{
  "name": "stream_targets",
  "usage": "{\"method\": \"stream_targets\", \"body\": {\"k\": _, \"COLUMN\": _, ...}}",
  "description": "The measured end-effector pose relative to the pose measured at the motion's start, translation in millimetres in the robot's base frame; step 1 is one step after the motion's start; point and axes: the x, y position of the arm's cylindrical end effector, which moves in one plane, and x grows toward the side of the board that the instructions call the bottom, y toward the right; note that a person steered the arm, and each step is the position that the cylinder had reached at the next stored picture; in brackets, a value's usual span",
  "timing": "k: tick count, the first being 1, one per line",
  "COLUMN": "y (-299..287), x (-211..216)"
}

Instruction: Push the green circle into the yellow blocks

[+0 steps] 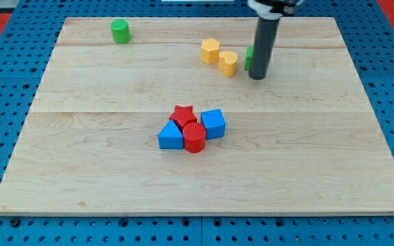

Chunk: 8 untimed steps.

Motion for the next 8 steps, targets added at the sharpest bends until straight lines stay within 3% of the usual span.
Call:
{"method": "stream_targets", "body": {"k": 1, "y": 80.2, "x": -1.9}}
{"method": "stream_targets", "body": {"k": 2, "y": 97.6, "x": -28.4}}
{"method": "stream_targets", "body": {"k": 6, "y": -35.5, "x": -39.6}}
{"method": "stream_targets", "body": {"k": 7, "y": 23.5, "x": -40.8}}
{"method": "stream_targets", "body": {"k": 8, "y": 43.6, "x": -50.2}}
